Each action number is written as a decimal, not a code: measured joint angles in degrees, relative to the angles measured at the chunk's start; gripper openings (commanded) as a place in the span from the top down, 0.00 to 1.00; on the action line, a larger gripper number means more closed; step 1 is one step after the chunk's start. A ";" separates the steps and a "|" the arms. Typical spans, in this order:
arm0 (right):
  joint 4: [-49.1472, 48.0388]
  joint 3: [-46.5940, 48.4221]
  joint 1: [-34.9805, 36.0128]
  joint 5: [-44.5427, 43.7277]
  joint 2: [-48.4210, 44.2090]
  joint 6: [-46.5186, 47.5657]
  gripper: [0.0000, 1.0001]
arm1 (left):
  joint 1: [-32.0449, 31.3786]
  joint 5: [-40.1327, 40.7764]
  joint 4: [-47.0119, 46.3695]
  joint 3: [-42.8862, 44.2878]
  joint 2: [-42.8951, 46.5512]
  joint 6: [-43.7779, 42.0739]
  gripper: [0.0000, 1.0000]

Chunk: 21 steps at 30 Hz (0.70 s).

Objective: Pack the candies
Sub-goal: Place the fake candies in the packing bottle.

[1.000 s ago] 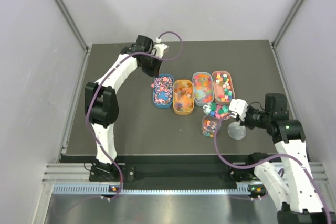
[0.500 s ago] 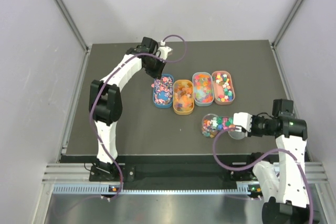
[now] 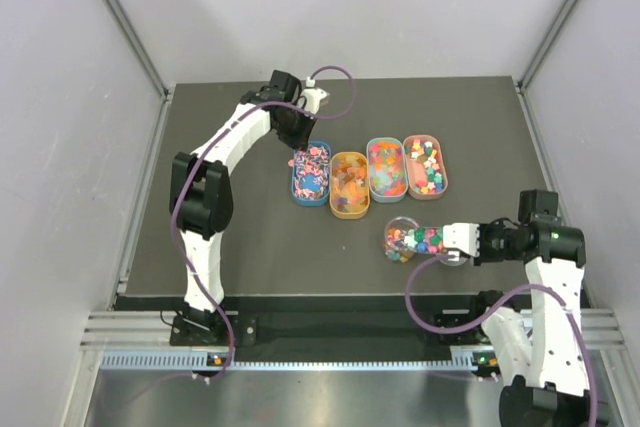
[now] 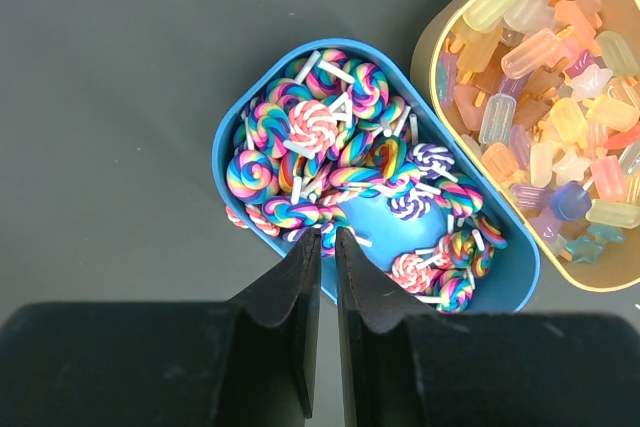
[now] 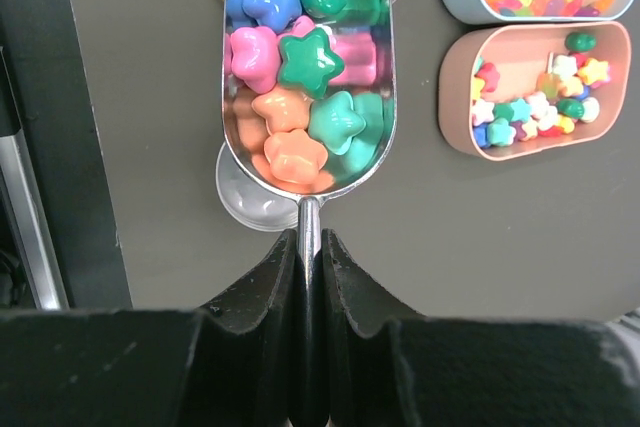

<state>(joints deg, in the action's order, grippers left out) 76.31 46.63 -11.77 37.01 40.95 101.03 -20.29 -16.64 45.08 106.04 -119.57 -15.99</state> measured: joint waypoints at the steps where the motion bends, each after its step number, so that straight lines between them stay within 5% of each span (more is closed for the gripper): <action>1: -0.04 0.00 0.00 -0.13 0.48 -0.07 1.00 | -0.02 -0.04 0.00 -0.02 0.00 0.00 0.83; 21: -0.33 5.33 0.90 -5.51 6.99 9.57 1.00 | -0.09 -1.49 -0.02 -0.02 0.00 0.90 0.83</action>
<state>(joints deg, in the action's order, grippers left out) 75.99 51.96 -10.87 31.51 47.94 110.61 -20.38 -18.13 45.06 106.02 -119.57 -15.09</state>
